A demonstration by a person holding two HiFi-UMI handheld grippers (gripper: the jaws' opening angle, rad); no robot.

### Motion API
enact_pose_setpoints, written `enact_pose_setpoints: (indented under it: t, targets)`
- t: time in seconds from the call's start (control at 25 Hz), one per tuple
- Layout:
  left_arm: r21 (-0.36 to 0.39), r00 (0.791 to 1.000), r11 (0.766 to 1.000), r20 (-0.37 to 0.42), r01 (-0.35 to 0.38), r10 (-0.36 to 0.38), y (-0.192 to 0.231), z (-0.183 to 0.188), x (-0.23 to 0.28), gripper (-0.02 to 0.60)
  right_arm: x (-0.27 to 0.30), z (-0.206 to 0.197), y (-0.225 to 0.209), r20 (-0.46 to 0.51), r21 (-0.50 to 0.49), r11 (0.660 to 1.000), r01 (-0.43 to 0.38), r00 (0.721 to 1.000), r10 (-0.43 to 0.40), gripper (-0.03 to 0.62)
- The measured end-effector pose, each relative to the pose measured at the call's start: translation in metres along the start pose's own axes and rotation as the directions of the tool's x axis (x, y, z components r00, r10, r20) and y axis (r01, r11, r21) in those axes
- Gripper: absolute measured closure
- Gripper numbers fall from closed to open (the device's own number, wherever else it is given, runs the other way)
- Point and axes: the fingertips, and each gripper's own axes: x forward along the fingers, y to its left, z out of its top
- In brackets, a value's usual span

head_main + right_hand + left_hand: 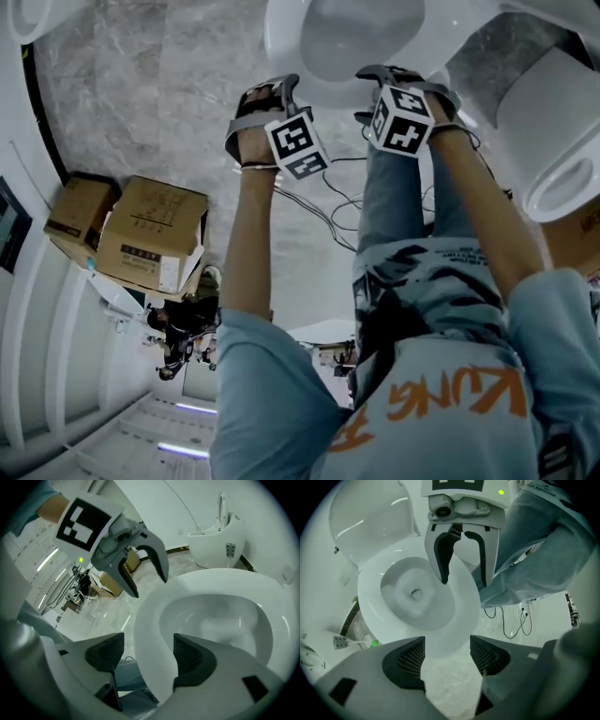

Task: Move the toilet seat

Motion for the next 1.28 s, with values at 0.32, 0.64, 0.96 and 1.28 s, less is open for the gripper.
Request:
enact_pose_setpoints:
  t: [0.32, 0.64, 0.96, 1.28]
  targets:
    - [0.377, 0.997, 0.924, -0.051, 0.067, -0.052, -0.009, 0.002, 0.045, 0.239, 0.061, -0.009, 0.003, -0.088, -0.089, 0.996, 0.028, 0.996, -0.036, 0.23]
    - [0.493, 0.968, 0.833, -0.111, 0.251, -0.226, -0.012, 0.008, 0.057, 0.215, 0.091, -0.014, -0.002, -0.187, -0.165, 0.986, -0.003, 0.982, -0.029, 0.244]
    - [0.506, 0.917, 0.765, -0.243, 0.399, -0.317, -0.015, -0.005, 0.06, 0.215, 0.089, -0.018, 0.001, -0.234, -0.189, 0.981, -0.054, 0.972, 0.008, 0.252]
    - [0.56, 0.95, 0.768, -0.205, 0.311, -0.235, -0.023, -0.011, 0.056, 0.213, 0.075, -0.013, 0.012, -0.207, -0.191, 0.979, -0.067, 0.978, 0.027, 0.256]
